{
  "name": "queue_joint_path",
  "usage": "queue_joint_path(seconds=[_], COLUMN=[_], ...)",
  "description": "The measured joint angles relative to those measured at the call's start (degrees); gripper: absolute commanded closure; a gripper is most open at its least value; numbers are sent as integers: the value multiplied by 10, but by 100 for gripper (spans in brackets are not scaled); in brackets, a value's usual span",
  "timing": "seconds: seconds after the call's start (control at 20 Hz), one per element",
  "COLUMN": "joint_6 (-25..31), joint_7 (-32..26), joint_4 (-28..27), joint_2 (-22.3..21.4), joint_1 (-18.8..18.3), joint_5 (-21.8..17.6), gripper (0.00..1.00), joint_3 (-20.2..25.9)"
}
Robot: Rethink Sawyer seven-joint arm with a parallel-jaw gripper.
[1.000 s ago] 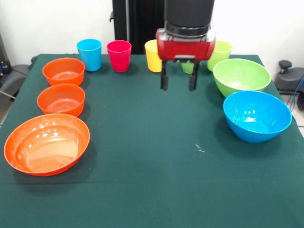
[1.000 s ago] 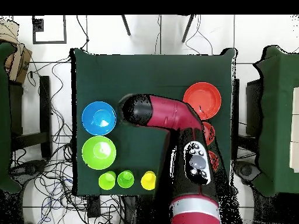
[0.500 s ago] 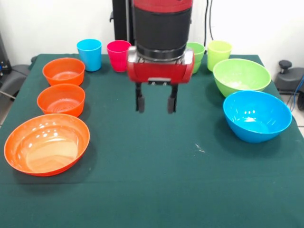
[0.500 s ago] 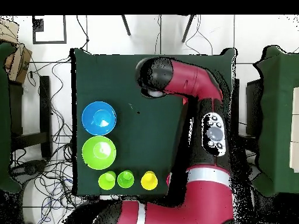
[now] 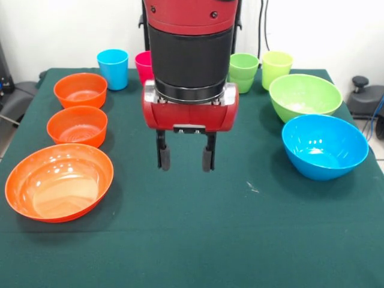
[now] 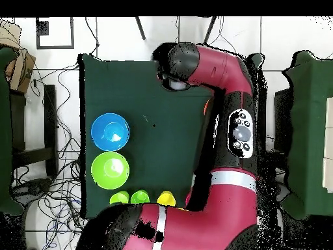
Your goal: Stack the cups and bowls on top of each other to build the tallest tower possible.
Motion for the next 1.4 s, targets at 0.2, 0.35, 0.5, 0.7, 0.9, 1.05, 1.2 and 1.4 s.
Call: queue_joint_path(seconds=[0.2,0.35,0.5,0.7,0.9,1.05,1.2,1.4], joint_6=[0,0,0,-2,-13,-28,-39,-54], joint_7=[0,0,0,0,0,0,0,0], joint_4=[0,5,21,49,79,92,95,95], joint_2=[-6,-21,-41,-71,-102,-113,-113,-103], joint_1=[-4,-17,-31,-50,-73,-90,-99,-107], joint_5=[0,-2,-2,-2,-3,-5,-7,-14], gripper=[0,0,0,0,0,0,0,0], joint_3=[0,0,0,0,-1,0,1,4])
